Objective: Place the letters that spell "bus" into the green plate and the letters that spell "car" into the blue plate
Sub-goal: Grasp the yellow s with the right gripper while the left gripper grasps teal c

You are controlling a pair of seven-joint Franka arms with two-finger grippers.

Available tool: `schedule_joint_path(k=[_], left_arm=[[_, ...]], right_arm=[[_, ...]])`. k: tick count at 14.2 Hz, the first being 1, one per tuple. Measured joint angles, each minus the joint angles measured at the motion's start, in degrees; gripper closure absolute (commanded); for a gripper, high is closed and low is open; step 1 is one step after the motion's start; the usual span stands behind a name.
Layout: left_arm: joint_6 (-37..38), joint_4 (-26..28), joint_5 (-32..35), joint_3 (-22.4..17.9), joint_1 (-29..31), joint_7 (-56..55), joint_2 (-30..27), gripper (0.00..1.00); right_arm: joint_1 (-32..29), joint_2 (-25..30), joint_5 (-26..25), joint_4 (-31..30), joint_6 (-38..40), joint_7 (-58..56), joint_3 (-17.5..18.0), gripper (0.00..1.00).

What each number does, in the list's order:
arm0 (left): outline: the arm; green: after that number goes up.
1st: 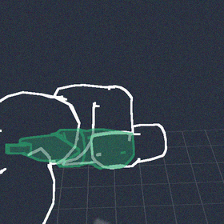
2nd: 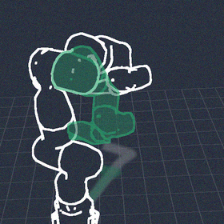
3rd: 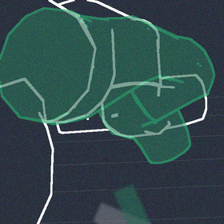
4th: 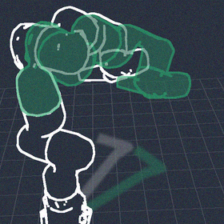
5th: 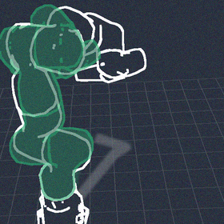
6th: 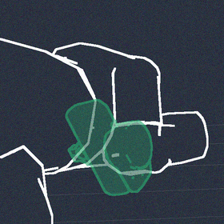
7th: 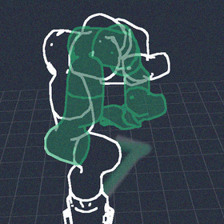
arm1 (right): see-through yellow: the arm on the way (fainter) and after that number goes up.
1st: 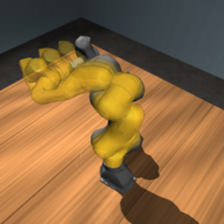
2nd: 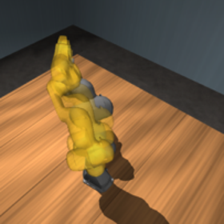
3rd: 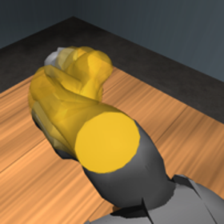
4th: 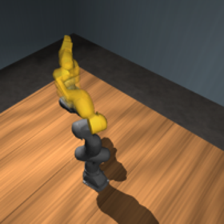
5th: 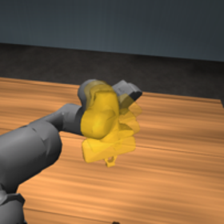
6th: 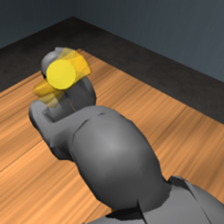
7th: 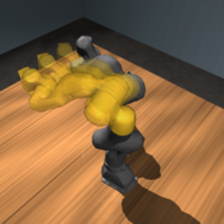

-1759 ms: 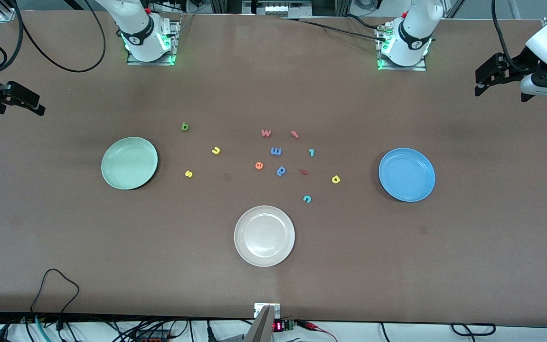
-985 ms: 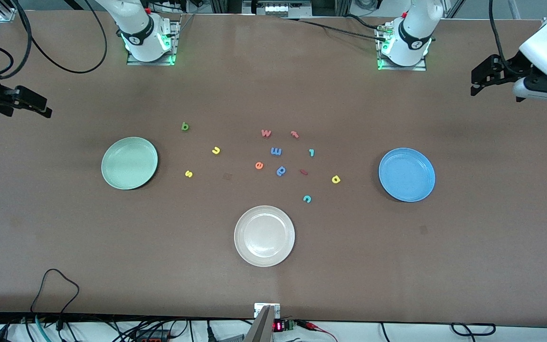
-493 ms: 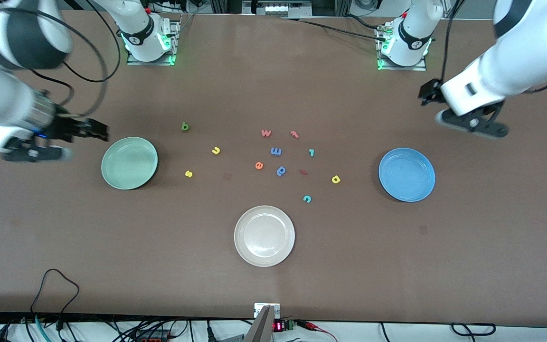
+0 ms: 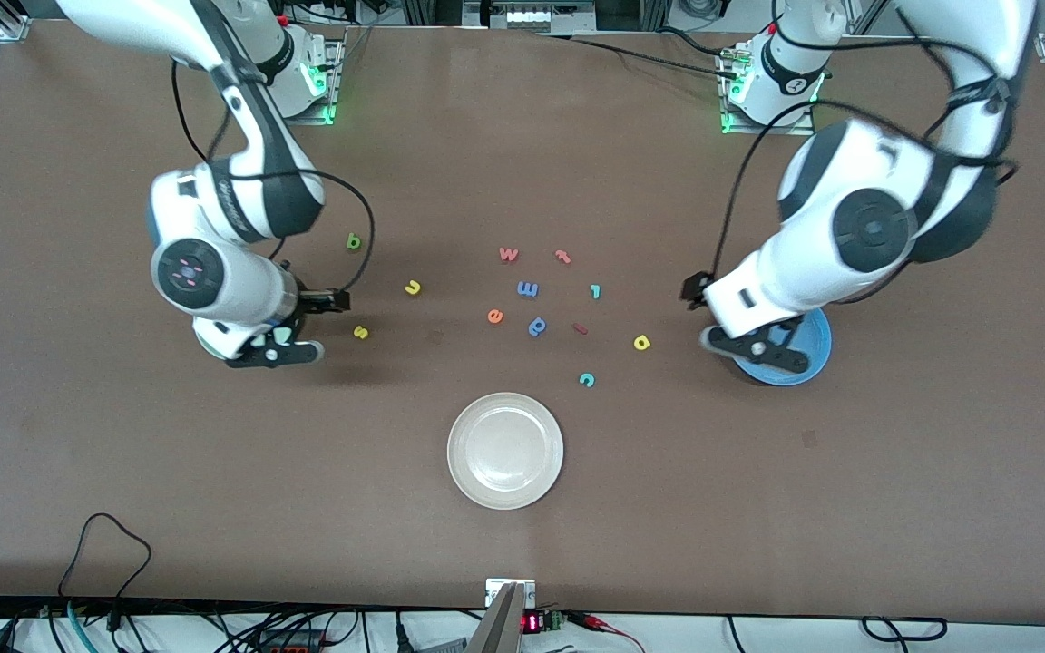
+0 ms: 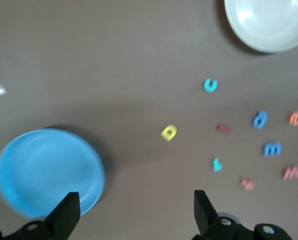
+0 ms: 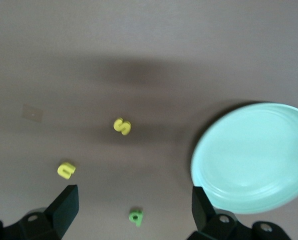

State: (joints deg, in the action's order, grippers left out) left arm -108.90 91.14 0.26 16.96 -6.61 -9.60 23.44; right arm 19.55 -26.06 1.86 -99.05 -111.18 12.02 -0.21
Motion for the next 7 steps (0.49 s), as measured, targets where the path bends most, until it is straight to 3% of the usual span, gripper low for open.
schedule_joint_path(k=[4,7], left_arm=[[-5.81,-5.66,3.18,-0.02,-4.02,-4.36,9.57,0.00],[-9.09,-10.70,10.29,-0.04,-8.58,-10.24,17.10,0.10]], right_arm=[[2.58,-6.81,0.00,-0.05,-4.61,0.02,-0.01,0.00],[2.78,-9.69,0.00,-0.04,-7.60,0.01,-0.01,0.08]])
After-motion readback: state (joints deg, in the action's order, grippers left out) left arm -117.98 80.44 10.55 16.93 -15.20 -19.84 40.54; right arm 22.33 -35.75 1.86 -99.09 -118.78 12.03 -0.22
